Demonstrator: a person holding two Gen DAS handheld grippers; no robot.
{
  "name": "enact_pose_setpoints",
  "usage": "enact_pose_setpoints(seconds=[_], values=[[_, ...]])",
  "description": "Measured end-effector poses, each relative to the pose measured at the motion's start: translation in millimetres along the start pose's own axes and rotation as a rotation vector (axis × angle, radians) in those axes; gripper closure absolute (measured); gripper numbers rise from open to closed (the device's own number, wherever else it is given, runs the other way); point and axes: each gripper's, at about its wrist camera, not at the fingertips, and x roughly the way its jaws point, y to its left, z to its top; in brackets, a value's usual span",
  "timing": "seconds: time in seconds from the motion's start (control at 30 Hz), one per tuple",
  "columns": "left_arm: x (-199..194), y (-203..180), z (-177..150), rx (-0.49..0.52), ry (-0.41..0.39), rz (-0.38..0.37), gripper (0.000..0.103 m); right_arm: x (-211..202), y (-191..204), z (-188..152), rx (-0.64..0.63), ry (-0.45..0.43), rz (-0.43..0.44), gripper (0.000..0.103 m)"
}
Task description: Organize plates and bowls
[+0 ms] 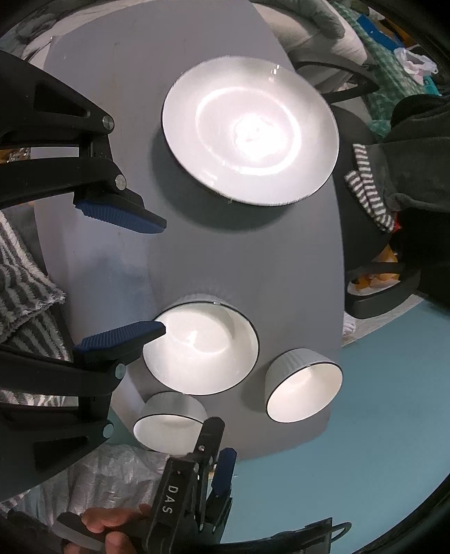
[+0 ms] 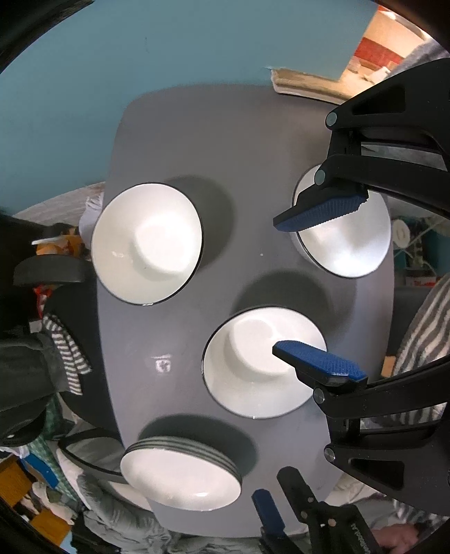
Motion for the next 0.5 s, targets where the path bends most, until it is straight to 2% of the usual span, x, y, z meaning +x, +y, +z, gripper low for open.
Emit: enact_pose_setpoints(seconds=[0.37,0.5], values=[[40,-9,9,-0.036,0.043,0.016,0.049,39,5,14,-0.072,0.048,0.031,0.039],[48,-10,9,-0.062,0.051,0.000,0.049,50,10,17,-0.101,0.059,0.043,0.038]])
